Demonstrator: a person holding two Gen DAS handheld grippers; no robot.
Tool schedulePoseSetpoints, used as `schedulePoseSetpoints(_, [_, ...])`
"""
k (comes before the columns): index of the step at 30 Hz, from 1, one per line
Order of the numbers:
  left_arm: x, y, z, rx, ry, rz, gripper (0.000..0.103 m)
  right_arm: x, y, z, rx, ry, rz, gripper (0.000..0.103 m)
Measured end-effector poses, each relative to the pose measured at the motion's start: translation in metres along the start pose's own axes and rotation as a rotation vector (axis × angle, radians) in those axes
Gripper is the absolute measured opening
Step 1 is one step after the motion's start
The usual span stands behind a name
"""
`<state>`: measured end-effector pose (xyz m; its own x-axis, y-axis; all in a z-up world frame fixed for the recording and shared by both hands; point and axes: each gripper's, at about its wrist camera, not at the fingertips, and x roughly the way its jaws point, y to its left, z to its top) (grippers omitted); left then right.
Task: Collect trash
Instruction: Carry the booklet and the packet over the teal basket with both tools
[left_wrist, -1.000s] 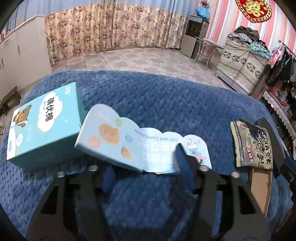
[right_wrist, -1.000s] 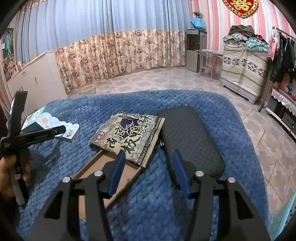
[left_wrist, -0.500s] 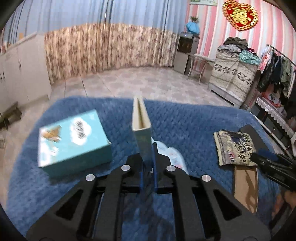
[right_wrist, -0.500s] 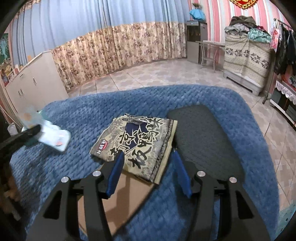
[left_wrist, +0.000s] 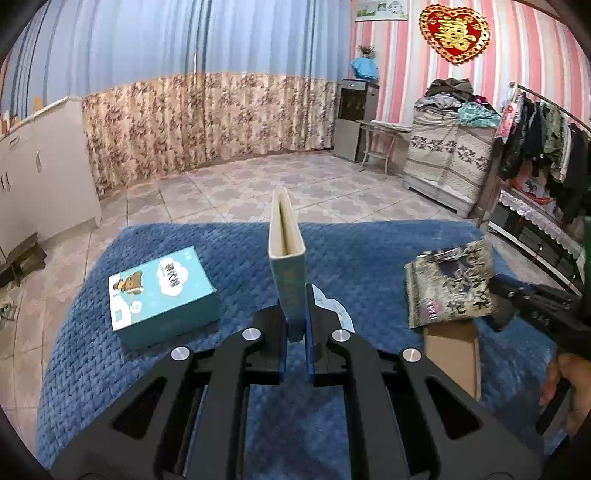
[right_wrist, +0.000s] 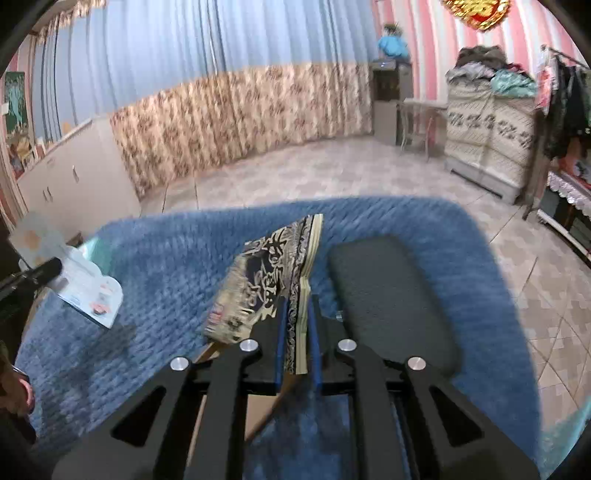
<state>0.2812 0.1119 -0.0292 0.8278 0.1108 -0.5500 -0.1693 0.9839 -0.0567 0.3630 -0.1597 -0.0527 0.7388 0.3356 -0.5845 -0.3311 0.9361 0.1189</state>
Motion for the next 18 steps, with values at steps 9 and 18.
schedulePoseSetpoints(9, [-0.040,-0.059,0.005,0.066,-0.051,-0.062,0.006,-0.108,-0.035,-0.016,0.008,-0.083,-0.092,0.011])
schedulePoseSetpoints(18, [-0.069,-0.147,-0.017,0.138,-0.046,-0.193,0.006,-0.199,-0.083,-0.065,0.041,-0.083,-0.283,0.011])
